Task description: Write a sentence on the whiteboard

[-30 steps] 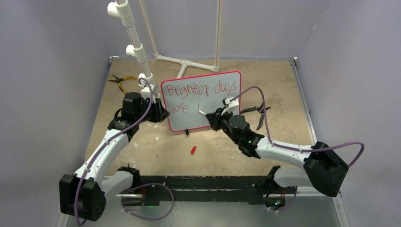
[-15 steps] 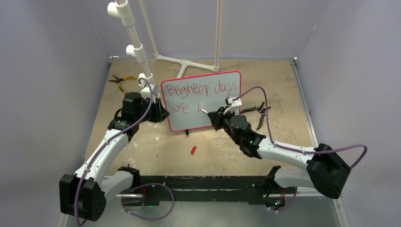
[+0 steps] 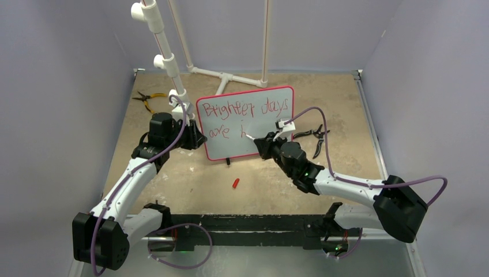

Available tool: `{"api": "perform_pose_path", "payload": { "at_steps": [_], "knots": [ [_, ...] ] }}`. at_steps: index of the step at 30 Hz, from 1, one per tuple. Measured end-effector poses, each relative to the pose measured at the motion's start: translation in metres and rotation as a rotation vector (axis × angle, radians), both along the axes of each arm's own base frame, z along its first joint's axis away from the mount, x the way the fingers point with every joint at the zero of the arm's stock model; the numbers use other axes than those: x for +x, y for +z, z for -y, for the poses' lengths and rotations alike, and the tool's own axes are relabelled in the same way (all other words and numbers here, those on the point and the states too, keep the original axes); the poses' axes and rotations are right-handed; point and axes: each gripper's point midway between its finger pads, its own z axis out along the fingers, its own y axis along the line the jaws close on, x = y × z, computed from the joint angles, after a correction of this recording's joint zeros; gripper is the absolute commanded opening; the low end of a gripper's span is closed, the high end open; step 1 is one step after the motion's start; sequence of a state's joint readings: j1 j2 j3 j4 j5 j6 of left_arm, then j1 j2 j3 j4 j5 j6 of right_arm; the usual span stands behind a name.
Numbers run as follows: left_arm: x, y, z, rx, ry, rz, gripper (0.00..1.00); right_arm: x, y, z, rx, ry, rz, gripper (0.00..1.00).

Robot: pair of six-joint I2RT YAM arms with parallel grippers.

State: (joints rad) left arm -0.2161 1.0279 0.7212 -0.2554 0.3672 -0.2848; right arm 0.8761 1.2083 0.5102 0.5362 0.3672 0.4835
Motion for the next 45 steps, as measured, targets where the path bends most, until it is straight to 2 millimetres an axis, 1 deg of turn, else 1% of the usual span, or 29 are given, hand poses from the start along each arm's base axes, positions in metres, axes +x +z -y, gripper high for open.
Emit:
{"api": "perform_pose_path", "payload": {
  "at_steps": [18, 21, 25, 27, 31, 39, 45],
  "knots": [
    [0.0, 0.0, 0.0, 0.0, 0.0, 0.0, 0.26, -0.004, -0.006, 0.0, -0.025, 0.021, -0.019, 0.0],
    [0.0, 0.0, 0.0, 0.0, 0.0, 0.0, 0.26, -0.006, -0.001, 0.002, -0.023, 0.02, -0.01, 0.0],
    [0.0, 0.0, 0.0, 0.0, 0.0, -0.001, 0.26, -0.008, 0.018, 0.005, 0.015, 0.02, 0.024, 0.0],
    [0.0, 0.0, 0.0, 0.0, 0.0, 0.0, 0.26, -0.008, 0.02, 0.006, 0.017, 0.02, 0.031, 0.0],
    [0.0, 0.0, 0.0, 0.0, 0.0, 0.0, 0.26, -0.006, 0.014, 0.005, -0.006, 0.021, 0.027, 0.0],
    [0.0, 0.0, 0.0, 0.0, 0.0, 0.0, 0.26, -0.003, -0.004, 0.004, -0.054, 0.019, -0.001, 0.0],
    [0.0, 0.0, 0.0, 0.0, 0.0, 0.0, 0.26, -0.002, -0.004, 0.006, -0.056, 0.009, 0.0, 0.0]
  ]
}}
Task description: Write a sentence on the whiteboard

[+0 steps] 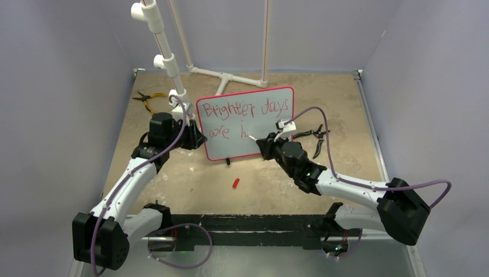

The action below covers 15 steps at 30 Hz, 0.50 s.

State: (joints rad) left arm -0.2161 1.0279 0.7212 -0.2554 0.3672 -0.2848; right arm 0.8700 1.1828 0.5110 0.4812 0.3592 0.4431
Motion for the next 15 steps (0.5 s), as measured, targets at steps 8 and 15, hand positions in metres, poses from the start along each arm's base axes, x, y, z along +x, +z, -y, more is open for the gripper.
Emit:
{"api": "perform_pose_path", "payload": {
  "at_steps": [8, 15],
  "knots": [
    [0.0, 0.0, 0.0, 0.0, 0.0, 0.0, 0.26, 0.004, 0.011, 0.008, 0.011, -0.033, 0.028, 0.0],
    [0.0, 0.0, 0.0, 0.0, 0.0, 0.0, 0.26, 0.005, 0.013, 0.002, 0.003, -0.011, 0.04, 0.0]
  ]
}}
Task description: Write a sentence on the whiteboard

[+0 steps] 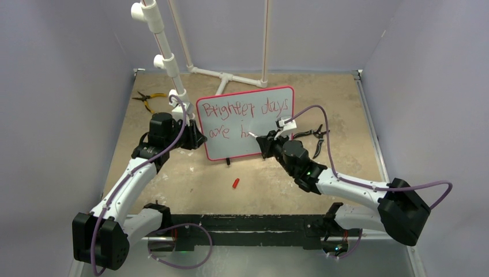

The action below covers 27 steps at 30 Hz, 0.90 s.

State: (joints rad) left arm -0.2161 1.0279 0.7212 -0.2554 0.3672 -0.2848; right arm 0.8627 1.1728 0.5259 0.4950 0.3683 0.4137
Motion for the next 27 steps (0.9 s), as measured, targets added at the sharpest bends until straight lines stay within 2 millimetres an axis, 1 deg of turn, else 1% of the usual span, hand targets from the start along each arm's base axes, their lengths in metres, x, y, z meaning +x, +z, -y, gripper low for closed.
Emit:
{"api": "perform_pose_path", "payload": {
  "at_steps": [13, 21, 27],
  "knots": [
    [0.0, 0.0, 0.0, 0.0, 0.0, -0.001, 0.26, -0.001, -0.001, -0.003, 0.0, 0.016, -0.003, 0.0],
    [0.0, 0.001, 0.0, -0.001, 0.0, 0.004, 0.26, -0.006, -0.015, 0.0, -0.013, 0.017, -0.037, 0.0],
    [0.0, 0.002, 0.0, -0.002, 0.0, 0.007, 0.26, -0.006, -0.016, 0.001, -0.008, 0.014, -0.044, 0.0]
  ]
}}
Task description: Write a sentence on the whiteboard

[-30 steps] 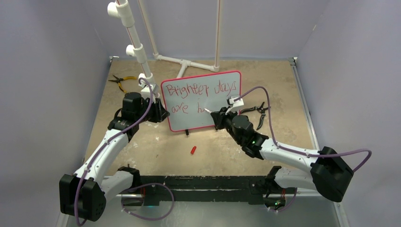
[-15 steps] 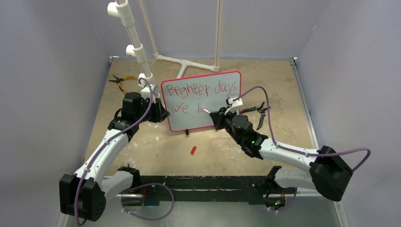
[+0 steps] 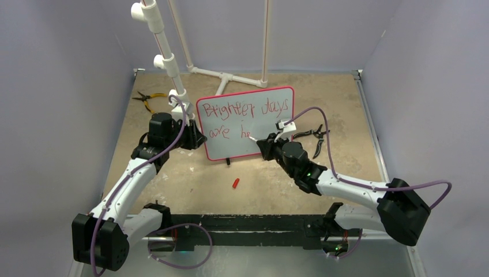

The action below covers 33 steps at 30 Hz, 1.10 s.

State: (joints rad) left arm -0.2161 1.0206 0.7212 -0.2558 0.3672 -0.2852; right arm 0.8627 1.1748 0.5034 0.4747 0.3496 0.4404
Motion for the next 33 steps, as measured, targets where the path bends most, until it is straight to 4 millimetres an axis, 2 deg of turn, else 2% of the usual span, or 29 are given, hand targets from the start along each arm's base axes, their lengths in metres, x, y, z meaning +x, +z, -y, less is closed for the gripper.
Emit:
{"api": "perform_pose_path", "payload": {
  "at_steps": [10, 19, 25, 33],
  "knots": [
    [0.0, 0.0, 0.0, 0.0, 0.0, 0.0, 0.26, -0.001, 0.004, 0.01, 0.001, -0.037, -0.003, 0.0],
    [0.0, 0.0, 0.0, 0.0, 0.0, 0.0, 0.26, -0.002, 0.03, 0.016, 0.037, -0.034, 0.057, 0.0],
    [0.0, 0.0, 0.0, 0.0, 0.0, 0.0, 0.26, 0.005, 0.03, 0.023, 0.019, -0.055, 0.069, 0.0],
    [0.0, 0.0, 0.0, 0.0, 0.0, 0.001, 0.26, 0.011, 0.027, 0.012, 0.002, -0.027, 0.071, 0.0]
  ]
}}
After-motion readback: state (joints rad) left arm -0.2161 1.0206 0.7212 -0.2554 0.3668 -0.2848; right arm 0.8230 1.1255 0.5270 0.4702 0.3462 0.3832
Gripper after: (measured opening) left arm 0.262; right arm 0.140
